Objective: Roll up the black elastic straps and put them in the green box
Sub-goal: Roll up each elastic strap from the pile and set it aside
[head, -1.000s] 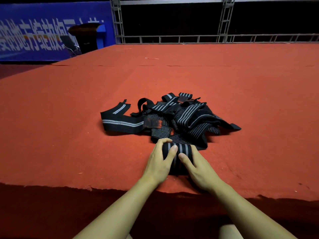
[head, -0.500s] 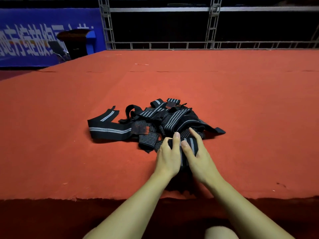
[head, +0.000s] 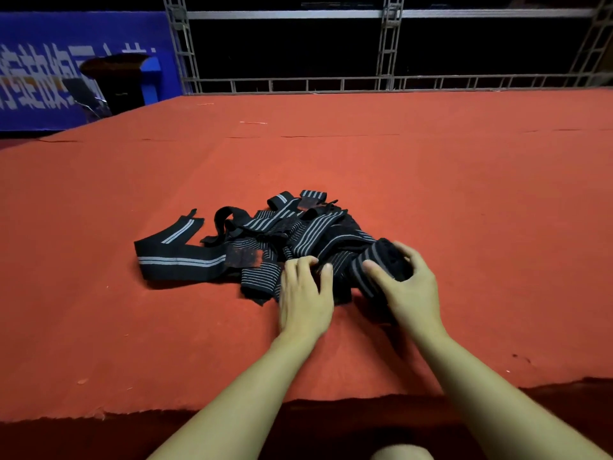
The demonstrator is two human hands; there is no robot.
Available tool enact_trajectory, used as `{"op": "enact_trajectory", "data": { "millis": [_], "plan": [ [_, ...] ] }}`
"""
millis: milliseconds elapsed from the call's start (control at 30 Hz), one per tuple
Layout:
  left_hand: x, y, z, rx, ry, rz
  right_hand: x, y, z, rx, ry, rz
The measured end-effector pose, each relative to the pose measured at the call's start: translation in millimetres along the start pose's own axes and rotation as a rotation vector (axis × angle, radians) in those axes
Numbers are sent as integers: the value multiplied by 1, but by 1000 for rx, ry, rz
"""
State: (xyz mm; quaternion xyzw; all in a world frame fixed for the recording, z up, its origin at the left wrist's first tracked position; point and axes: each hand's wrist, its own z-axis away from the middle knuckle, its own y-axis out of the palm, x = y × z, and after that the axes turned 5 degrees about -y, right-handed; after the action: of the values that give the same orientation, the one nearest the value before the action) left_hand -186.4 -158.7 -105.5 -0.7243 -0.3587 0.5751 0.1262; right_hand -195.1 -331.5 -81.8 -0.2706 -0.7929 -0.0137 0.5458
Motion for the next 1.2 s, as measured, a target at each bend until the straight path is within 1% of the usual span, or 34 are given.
{"op": "enact_trajectory", "data": {
  "millis": [33,67,133,300,467,567,633,733,833,900,933,1000,1033,1067,1133,1200],
  "plan": [
    [12,2,1,0,53,-105,-9,-8,-13,-14,-2,77],
    [22,3,2,34,71,-196,-19,-17,-25,-30,5,156],
    [34,8,4,120,51,-302,-35,-31,-47,-52,25,289],
    [37,16,-3,139,-16,-384,-65,-57,-93,19,56,531],
    [39,17,-5,137,-25,-424,-88,-62,-118,7,100,715],
    [40,17,-5,132,-20,-435,-91,-60,-120,45,35,929],
    [41,17,-5,126,-18,-434,-91,-60,-118,38,8,1028],
    [41,18,-5,105,-14,-423,-85,-57,-115,-40,-47,1015],
    [41,18,-5,98,-12,-396,-62,-38,-116,-62,-202,918],
    [42,17,-4,92,-12,-369,-40,-16,-113,29,-305,792],
    [42,16,-4,90,-13,-347,-29,-3,-109,120,-336,687],
    [42,13,-3,87,-32,-274,-9,21,-99,360,-378,477],
    [42,12,-3,84,-53,-224,-2,32,-94,480,-404,433],
    [42,10,-4,80,-78,-173,3,42,-90,579,-440,439],
    [42,5,-4,73,-128,-77,8,55,-85,722,-488,561],
    [44,2,-5,72,-168,15,11,58,-82,762,-527,703]
  ]
}}
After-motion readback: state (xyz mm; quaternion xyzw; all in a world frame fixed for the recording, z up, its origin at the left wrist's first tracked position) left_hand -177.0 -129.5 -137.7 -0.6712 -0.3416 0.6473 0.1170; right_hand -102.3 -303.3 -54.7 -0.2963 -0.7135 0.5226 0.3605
